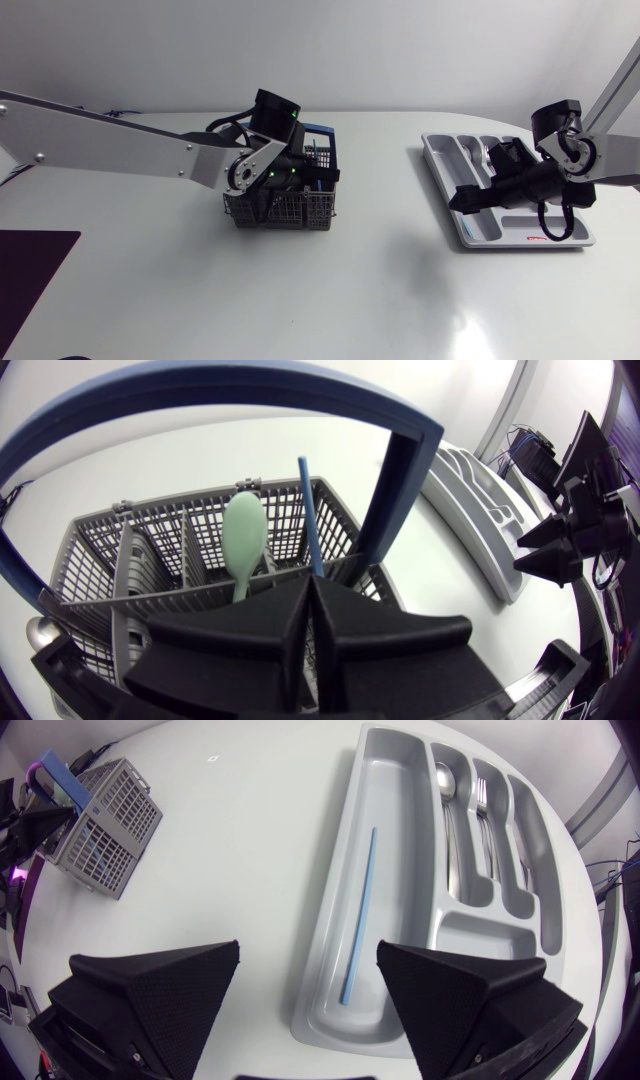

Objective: Unload the cutlery basket into the drawer organizer.

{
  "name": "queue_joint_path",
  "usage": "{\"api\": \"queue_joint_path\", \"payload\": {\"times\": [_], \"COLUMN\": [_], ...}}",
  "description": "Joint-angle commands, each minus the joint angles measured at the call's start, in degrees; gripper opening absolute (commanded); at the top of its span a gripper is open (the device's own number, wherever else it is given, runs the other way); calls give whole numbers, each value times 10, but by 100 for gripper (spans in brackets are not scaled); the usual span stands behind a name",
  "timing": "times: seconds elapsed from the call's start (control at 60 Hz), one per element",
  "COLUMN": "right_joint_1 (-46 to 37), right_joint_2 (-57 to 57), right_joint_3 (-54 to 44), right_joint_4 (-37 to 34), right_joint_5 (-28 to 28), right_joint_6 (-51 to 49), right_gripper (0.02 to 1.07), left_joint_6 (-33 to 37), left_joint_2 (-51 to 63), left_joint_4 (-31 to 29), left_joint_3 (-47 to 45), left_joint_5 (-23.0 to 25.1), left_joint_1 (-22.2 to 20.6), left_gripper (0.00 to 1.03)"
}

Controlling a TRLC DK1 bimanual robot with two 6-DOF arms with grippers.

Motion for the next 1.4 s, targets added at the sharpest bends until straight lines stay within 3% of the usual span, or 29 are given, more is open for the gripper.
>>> {"api": "queue_joint_path", "payload": {"times": [0.0, 0.117, 0.317, 1.083, 1.167, 1.383], "right_joint_1": [7, 10, 11, 13, 12, 13], "right_joint_2": [-6, -6, -5, 5, 6, 5], "right_joint_3": [-15, -15, -14, -18, -18, -21], "right_joint_4": [5, 5, 6, 20, 21, 27], "right_joint_5": [4, 5, 6, 9, 10, 15], "right_joint_6": [8, 9, 8, 9, 8, 8], "right_gripper": [101, 101, 101, 101, 101, 101], "left_joint_6": [-16, -17, -32, -58, -58, -57], "left_joint_2": [-21, -22, -20, 58, 60, 24], "left_joint_4": [6, 4, -1, -41, -42, -22], "left_joint_3": [-25, -19, -3, 90, 90, 47], "left_joint_5": [-7, -4, -2, -34, -34, -34], "left_joint_1": [0, 0, -1, 8, 6, 4], "left_gripper": [6, 20, 34, 34, 32, 4]}}
